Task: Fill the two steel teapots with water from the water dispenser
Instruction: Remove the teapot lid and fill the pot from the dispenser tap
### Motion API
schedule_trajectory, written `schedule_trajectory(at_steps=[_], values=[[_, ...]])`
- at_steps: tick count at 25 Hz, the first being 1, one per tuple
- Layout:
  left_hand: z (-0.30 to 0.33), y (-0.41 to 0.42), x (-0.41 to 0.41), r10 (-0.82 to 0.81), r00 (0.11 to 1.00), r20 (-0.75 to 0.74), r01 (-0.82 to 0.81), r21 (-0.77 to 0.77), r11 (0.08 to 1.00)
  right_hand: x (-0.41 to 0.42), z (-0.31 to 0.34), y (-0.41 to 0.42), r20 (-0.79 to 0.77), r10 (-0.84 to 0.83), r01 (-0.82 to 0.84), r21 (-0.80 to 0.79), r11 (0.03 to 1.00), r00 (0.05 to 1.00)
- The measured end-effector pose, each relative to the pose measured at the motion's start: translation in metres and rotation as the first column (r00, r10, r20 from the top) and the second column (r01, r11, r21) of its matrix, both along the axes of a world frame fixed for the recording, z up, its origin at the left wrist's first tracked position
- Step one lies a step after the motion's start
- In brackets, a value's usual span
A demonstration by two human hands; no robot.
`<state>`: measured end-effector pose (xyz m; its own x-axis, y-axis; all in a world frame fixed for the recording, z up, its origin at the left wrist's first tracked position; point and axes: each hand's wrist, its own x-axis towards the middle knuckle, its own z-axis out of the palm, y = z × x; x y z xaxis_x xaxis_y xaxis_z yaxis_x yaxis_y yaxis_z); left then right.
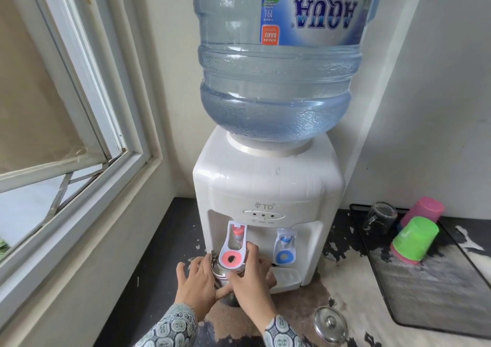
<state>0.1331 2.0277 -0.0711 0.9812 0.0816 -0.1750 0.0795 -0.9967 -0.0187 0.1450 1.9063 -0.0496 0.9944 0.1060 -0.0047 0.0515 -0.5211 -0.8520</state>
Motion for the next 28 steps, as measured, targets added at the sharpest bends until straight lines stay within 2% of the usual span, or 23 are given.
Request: schedule_trajectory(at_steps=[2,4,8,10,14,18,22,28], values=[[-0.004,0.001,0.007,-0.007,1.000,0.004,0.007,-0.056,0.998,-0.003,0.008,0.003,0.036,0.023,-0.026,0.065,0.998,0.999],[-0.004,0.003,0.009,-0.036,0.997,-0.064,0.036,-0.008,0.999,-0.005,0.013,0.002,0.016,0.050,-0.052,0.084,0.995,0.999],[-0.006,0.004,0.012,0.030,0.999,-0.018,-0.031,-0.072,0.997,-0.003,-0.003,-0.016,0.133,0.032,-0.016,-0.124,0.992,0.991],[-0.009,0.004,0.013,0.052,0.997,-0.054,-0.056,-0.068,0.996,-0.005,-0.012,-0.022,0.157,0.066,-0.038,-0.178,0.983,0.985],[-0.011,0.005,0.013,0.058,0.997,-0.052,-0.062,-0.082,0.995,-0.008,-0.024,-0.026,0.164,0.101,-0.091,-0.067,0.994,0.981],[-0.012,0.006,0.014,0.054,0.997,-0.047,-0.058,-0.100,0.993,-0.004,-0.027,-0.029,0.176,0.120,-0.116,-0.035,0.993,0.977],[-0.009,0.012,0.019,0.071,0.996,-0.056,-0.081,-0.208,0.975,-0.003,-0.032,-0.038,0.186,0.177,-0.167,-0.068,0.984,0.967],[-0.010,0.019,0.031,0.075,0.981,-0.180,-0.126,-0.290,0.949,-0.001,-0.037,-0.044,0.163,0.248,-0.220,-0.170,0.960,0.955]])
